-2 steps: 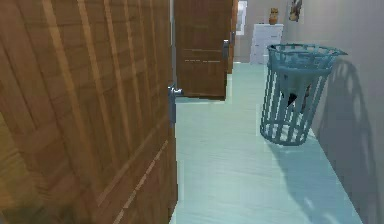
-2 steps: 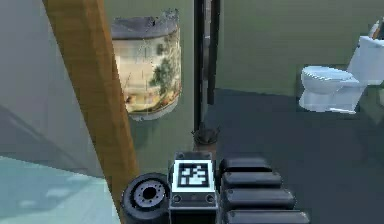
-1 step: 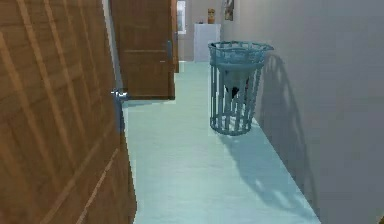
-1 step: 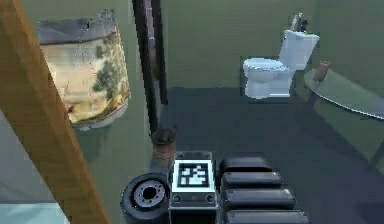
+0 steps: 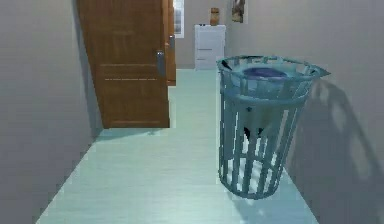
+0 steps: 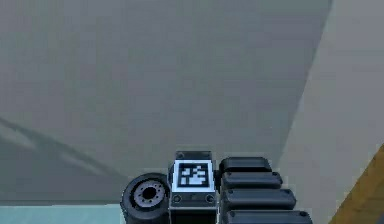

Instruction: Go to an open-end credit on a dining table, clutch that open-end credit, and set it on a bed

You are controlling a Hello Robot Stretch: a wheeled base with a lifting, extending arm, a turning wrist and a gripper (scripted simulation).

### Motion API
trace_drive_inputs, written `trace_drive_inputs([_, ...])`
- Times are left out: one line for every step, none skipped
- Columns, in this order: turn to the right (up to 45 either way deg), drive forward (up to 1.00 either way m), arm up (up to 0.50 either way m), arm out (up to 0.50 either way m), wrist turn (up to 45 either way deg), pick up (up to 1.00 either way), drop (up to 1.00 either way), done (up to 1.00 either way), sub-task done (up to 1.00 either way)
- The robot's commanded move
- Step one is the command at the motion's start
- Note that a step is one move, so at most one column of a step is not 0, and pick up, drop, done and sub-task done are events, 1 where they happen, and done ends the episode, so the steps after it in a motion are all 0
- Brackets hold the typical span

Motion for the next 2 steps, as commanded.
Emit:
trace_drive_inputs([0.0,0.35,0.0,0.0,0.0,0.0,0.0,0.0,0.0])
trace_drive_inputs([-6.0,0.0,0.0,0.0,0.0,0.0,0.0,0.0,0.0])
